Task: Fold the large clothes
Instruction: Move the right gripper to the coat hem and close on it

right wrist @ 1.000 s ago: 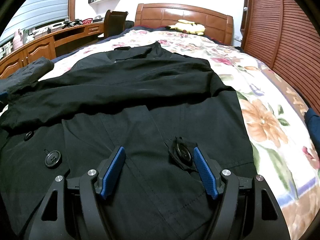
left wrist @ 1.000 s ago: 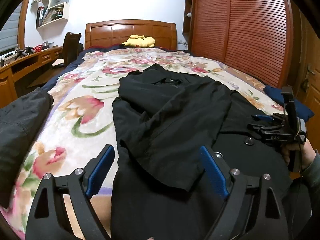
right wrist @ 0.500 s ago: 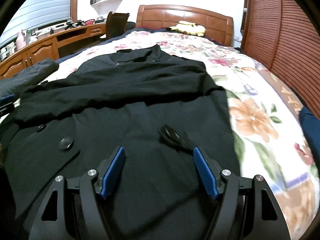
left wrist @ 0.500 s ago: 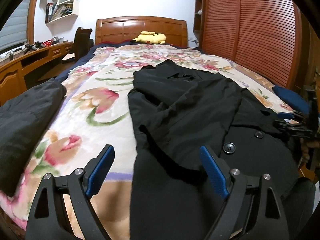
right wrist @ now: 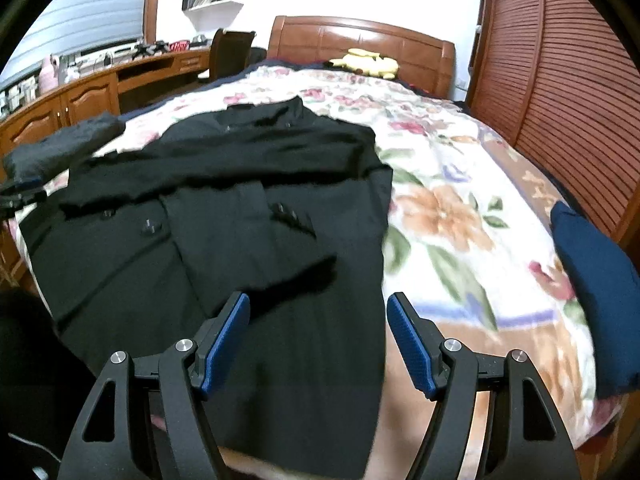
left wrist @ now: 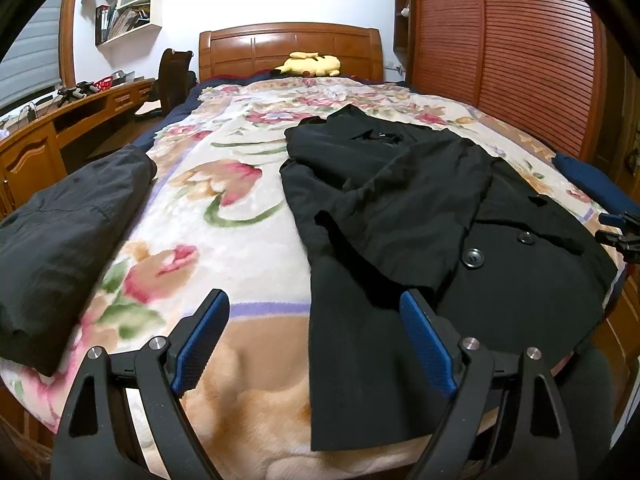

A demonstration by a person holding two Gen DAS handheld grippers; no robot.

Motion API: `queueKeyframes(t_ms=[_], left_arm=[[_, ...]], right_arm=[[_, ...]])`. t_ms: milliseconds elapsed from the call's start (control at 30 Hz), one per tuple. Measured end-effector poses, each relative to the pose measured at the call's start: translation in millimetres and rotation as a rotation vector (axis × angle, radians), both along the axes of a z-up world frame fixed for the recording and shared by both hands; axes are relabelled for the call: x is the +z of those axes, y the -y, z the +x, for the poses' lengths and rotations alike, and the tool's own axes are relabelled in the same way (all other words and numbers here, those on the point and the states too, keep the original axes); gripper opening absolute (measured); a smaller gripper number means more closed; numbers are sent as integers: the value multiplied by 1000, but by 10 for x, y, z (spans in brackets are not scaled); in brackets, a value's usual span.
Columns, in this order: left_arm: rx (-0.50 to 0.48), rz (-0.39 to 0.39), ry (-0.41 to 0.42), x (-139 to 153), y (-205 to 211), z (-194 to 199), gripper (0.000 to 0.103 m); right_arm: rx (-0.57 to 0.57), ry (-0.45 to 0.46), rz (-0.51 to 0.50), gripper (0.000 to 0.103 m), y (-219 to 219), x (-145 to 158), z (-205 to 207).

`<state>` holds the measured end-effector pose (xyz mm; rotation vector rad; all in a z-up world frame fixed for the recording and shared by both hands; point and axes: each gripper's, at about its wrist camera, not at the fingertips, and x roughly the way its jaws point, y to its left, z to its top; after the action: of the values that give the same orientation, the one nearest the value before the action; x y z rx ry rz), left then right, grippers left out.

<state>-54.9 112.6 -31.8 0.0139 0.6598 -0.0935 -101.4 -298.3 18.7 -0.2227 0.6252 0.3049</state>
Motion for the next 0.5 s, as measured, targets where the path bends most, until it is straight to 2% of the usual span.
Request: queueKeyframes(t_ms=[133,367,500], left_arm=[[-5,-11,-9,-27,-28,-20,88],[-22,-14,-27,-85,-18,-41,62],[-31,-3,-40,-137,26,-50,60]], right_arm=[[-13,-29,3,73,73,-55,-15],[-24,-68,31,73,203,-102,-30],[-4,-84,44,73,228,-122,-67]])
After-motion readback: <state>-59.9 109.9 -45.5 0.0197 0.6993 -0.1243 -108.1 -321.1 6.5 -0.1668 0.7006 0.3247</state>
